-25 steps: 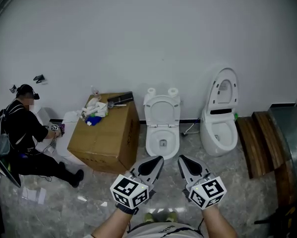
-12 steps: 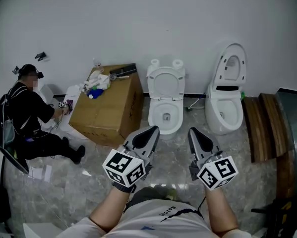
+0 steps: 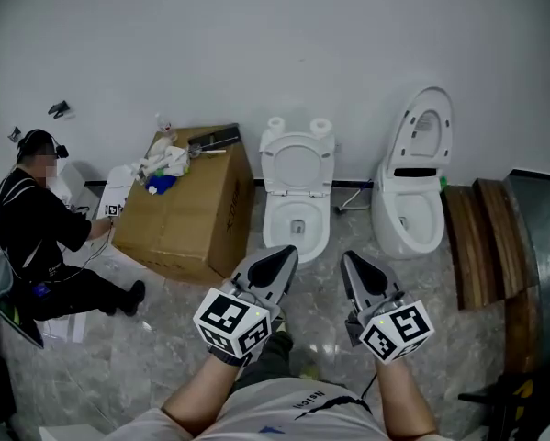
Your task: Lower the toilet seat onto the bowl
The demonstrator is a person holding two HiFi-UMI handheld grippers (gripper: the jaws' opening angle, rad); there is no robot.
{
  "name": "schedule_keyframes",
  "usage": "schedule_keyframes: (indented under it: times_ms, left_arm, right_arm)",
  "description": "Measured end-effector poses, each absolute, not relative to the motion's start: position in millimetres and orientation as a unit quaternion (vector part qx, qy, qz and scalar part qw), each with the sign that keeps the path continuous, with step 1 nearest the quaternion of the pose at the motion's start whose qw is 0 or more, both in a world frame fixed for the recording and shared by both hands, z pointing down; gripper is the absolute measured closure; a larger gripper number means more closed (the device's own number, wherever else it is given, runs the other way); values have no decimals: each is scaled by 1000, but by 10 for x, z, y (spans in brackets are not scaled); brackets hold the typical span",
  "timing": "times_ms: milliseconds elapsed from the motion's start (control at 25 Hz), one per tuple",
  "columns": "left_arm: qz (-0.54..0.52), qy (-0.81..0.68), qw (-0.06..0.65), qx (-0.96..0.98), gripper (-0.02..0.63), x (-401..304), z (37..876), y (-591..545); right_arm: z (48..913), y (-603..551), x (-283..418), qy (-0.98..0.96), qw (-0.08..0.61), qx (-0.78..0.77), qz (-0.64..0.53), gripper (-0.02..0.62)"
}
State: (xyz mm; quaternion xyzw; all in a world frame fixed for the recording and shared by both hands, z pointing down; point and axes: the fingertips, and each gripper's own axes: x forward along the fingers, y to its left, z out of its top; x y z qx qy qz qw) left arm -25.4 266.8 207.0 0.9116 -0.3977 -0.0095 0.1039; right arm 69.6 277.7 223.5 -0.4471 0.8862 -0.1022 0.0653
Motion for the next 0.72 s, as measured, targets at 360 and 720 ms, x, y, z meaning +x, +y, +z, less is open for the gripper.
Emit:
schedule_keyframes:
  times_ms: [360,720]
  left_arm:
    - [6,-376,76,923,597,-368,2217,1392]
    - [11,-338,82,938,597,-531,2401,288]
  right_arm:
    - [2460,1518,441,878,30,-467,-97,578]
    - [2732,497,121,869,-7,-484,-99,577]
